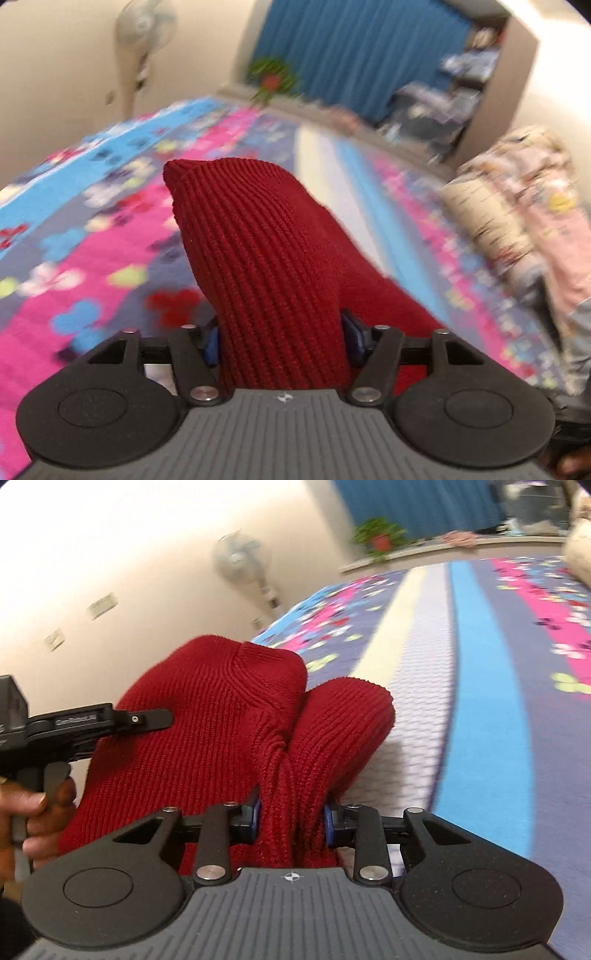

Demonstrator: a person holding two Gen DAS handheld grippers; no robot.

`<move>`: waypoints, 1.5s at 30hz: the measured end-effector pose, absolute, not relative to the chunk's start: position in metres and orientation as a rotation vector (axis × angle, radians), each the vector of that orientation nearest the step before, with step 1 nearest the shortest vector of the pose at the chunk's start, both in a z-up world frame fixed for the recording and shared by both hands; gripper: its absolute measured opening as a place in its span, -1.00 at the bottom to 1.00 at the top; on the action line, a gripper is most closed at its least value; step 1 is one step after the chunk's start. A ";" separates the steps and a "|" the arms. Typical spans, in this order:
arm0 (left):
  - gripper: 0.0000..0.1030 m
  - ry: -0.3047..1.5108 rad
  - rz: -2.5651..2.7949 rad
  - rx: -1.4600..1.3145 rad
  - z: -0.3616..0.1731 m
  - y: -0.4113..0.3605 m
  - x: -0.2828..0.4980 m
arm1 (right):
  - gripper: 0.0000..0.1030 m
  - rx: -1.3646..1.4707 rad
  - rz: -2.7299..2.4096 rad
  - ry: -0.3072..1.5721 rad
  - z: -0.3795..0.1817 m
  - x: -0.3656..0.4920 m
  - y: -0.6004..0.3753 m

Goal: Fold small clothes

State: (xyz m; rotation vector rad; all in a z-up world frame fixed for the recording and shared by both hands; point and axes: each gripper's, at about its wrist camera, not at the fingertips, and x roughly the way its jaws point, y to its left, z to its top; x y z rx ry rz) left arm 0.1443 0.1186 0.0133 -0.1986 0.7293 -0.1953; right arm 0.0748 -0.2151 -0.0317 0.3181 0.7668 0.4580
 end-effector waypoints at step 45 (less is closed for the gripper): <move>0.58 0.865 -0.284 0.311 -0.038 0.089 0.046 | -0.11 0.202 0.416 0.940 -0.047 0.071 -0.204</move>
